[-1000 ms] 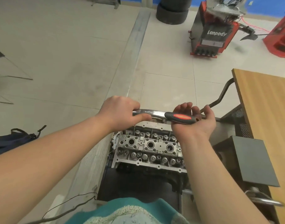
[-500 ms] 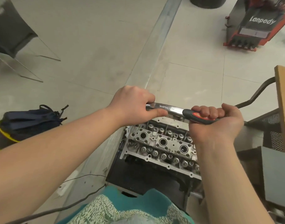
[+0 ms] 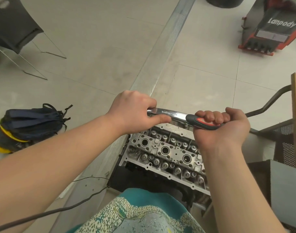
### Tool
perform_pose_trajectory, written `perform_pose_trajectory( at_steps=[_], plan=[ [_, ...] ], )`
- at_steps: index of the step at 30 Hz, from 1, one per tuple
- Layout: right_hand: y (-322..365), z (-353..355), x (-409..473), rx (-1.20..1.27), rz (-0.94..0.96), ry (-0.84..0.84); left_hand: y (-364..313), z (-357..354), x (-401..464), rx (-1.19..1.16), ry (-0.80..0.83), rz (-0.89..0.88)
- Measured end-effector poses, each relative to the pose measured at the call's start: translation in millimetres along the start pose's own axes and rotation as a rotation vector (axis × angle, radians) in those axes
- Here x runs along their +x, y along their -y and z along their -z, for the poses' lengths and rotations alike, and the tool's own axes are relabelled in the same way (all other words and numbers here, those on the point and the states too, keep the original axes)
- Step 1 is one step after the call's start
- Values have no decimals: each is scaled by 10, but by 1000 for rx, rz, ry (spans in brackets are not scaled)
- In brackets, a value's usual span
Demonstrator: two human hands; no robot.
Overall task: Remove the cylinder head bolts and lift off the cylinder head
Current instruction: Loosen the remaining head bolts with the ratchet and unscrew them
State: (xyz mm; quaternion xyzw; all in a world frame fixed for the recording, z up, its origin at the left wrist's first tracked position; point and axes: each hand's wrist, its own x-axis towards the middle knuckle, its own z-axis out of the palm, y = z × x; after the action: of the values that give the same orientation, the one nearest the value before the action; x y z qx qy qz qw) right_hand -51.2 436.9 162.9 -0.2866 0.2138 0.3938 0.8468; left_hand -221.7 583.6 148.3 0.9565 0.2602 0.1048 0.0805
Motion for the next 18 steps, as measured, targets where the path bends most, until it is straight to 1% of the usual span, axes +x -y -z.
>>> perform_pose_trajectory(
  at_steps=[12, 18],
  plan=[
    [67, -128, 289, -72, -75, 31, -65, -43, 23, 29, -13, 164],
    [109, -312, 535, -161, -141, 42, -139, -57, 47, 49, -43, 292]
  ],
)
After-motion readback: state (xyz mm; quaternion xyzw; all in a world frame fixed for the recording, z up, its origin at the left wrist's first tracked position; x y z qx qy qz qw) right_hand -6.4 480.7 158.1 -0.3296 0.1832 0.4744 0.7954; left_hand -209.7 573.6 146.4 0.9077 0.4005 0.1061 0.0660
